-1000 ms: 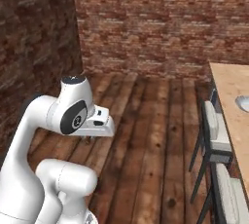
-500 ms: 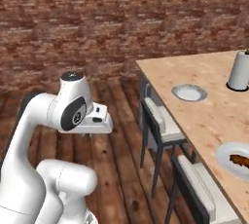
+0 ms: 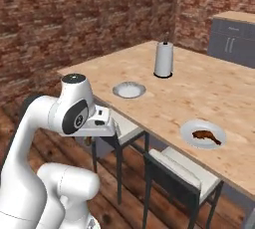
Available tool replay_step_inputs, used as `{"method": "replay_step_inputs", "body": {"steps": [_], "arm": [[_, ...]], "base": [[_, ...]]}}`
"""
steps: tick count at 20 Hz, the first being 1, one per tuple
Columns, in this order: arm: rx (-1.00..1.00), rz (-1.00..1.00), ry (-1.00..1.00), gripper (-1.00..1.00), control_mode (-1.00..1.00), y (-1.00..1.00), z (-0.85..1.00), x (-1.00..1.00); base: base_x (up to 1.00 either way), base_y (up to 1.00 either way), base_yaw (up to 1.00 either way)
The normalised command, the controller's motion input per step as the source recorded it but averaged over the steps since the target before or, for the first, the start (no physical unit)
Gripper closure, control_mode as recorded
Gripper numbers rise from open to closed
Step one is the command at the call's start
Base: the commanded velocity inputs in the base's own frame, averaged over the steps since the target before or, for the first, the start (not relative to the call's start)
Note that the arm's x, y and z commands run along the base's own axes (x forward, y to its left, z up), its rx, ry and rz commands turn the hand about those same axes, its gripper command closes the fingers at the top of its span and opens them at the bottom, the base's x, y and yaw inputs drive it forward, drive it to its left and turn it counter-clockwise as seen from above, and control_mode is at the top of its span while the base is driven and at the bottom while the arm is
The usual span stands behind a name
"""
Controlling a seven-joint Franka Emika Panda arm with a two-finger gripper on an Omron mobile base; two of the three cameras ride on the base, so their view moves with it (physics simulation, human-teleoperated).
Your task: Take the chicken drumsticks from the pan and place one on each plate on the dining counter.
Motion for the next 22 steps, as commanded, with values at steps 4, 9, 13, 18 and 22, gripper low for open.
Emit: {"method": "replay_step_inputs", "body": {"steps": [4,9,13,18,22], "arm": [[0.0,0.0,0.0,1.0,1.0,0.0,0.0,0.0],[0.0,0.0,0.0,1.0,1.0,0.0,0.0,0.0],[0.0,0.0,0.0,1.0,1.0,0.0,0.0,0.0],[0.0,0.0,0.0,1.0,1.0,0.0,0.0,0.0],[0.0,0.0,0.0,1.0,1.0,0.0,0.0,0.0]], "base": [[0.62,0.69,-0.53],[0.56,0.79,-0.43],[0.74,0.6,-0.56],[0.86,0.4,-0.43],[0.74,0.52,-0.16]]}}
